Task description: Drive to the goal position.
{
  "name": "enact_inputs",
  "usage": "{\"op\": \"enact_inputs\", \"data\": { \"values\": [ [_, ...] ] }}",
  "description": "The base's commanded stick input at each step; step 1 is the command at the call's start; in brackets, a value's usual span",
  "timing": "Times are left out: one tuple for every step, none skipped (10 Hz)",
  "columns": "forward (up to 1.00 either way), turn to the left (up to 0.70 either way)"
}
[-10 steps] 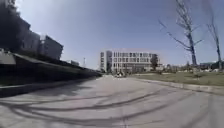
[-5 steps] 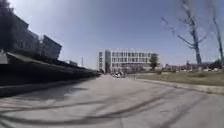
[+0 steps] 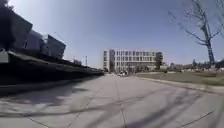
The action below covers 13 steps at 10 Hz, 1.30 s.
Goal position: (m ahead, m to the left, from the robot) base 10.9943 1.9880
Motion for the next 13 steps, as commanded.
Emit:
{"op": "enact_inputs", "data": {
  "values": [
    [1.0, 0.02],
    [1.0, 0.02],
    [1.0, 0.02],
    [1.0, 0.02],
    [1.0, 0.02],
    [1.0, 0.02],
    [1.0, 0.02],
    [1.0, 0.02],
    [1.0, 0.02],
    [1.0, 0.02],
    [1.0, 0.02],
    [1.0, 0.02],
    [1.0, 0.02]
  ]
}}
